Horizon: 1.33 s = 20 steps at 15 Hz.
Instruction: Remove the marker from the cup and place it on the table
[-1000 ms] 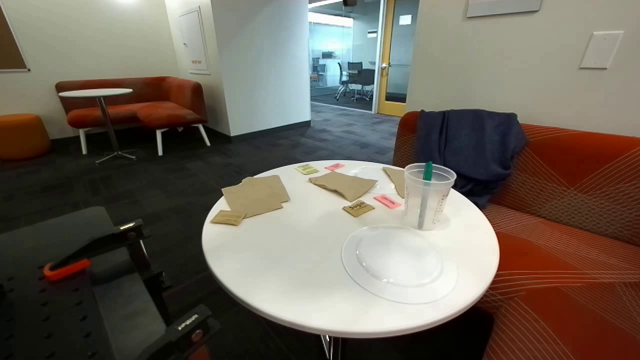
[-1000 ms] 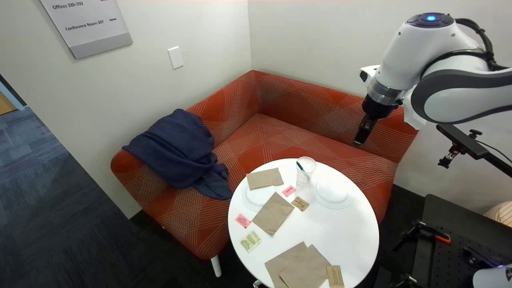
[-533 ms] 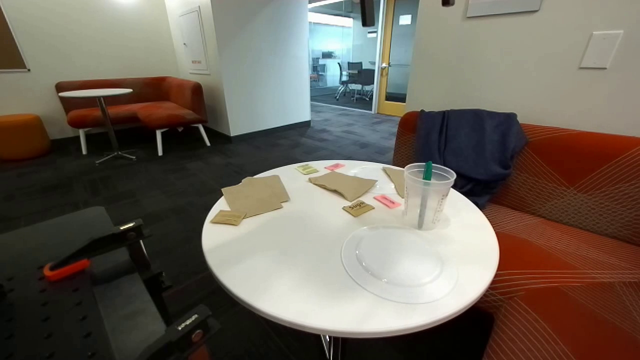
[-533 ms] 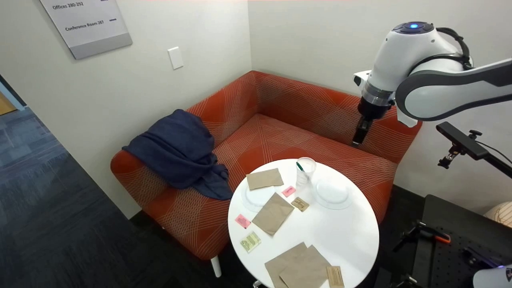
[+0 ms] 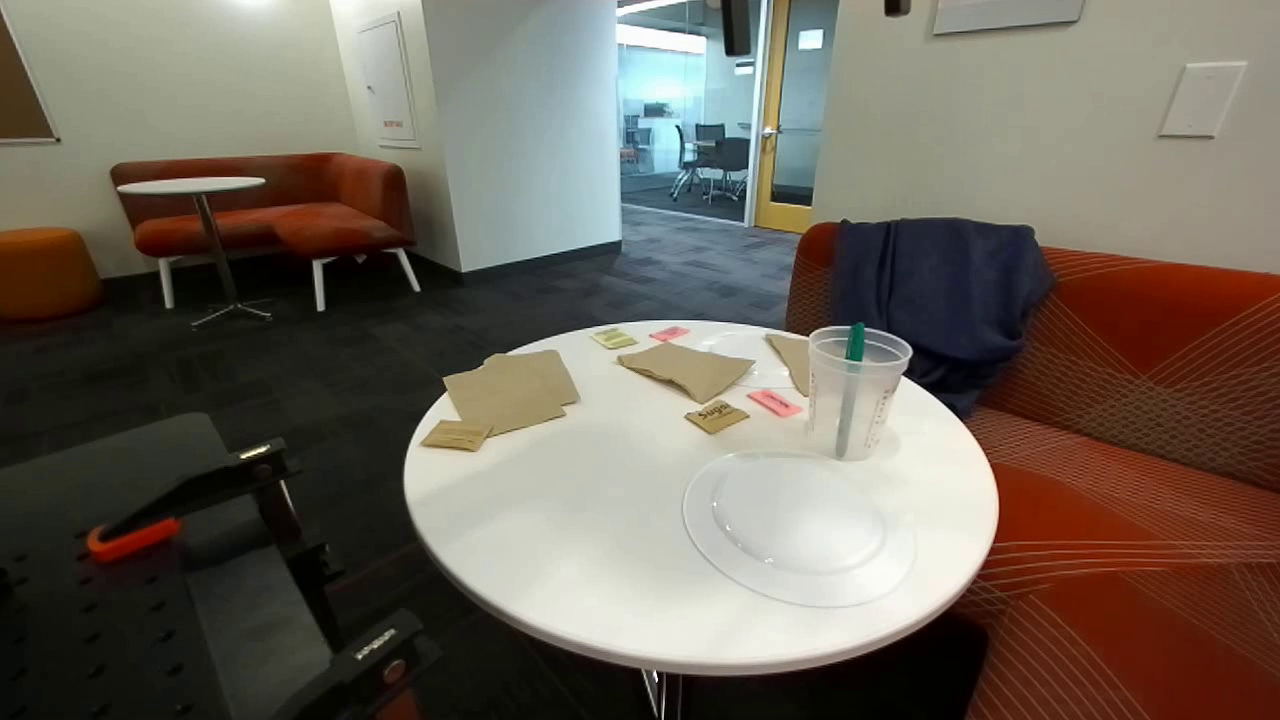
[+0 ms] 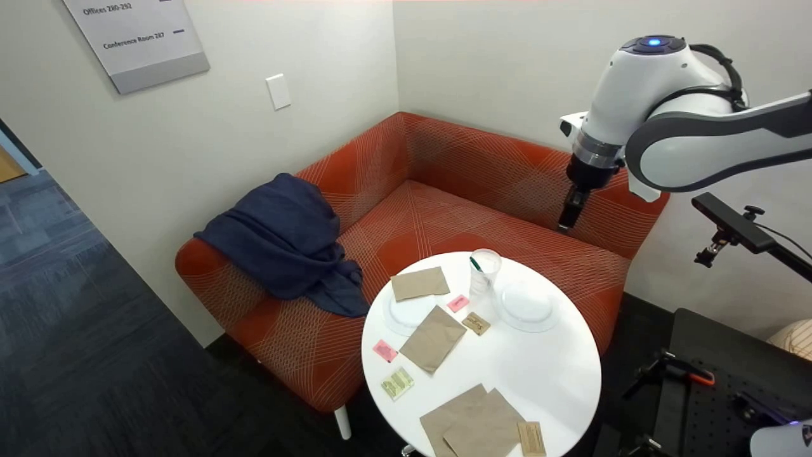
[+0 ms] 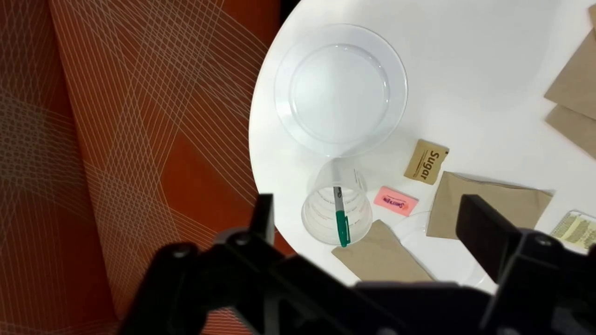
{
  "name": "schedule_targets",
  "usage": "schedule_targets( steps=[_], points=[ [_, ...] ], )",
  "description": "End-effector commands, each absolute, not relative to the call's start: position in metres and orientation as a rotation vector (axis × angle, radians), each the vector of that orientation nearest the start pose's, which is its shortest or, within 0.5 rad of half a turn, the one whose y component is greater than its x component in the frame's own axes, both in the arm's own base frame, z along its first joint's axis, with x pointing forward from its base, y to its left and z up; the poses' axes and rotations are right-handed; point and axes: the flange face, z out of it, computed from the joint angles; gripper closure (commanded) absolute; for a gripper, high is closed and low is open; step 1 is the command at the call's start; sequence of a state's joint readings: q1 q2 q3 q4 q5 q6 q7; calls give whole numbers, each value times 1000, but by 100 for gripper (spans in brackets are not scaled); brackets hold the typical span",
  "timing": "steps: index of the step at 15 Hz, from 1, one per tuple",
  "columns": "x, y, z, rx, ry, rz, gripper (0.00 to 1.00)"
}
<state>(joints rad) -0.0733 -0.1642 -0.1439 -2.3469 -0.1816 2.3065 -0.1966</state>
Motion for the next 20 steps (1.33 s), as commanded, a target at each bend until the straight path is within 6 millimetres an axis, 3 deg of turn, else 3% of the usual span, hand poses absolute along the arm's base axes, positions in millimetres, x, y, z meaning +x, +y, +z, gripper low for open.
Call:
schedule_targets(
  steps=[1,12,20],
  points=[
    [484,-110,401,-3284,-195,-198,0],
    [501,-128,361,-3190,-429,-206,0],
    [517,-149,323,-3186,-440,-342,0]
  ],
)
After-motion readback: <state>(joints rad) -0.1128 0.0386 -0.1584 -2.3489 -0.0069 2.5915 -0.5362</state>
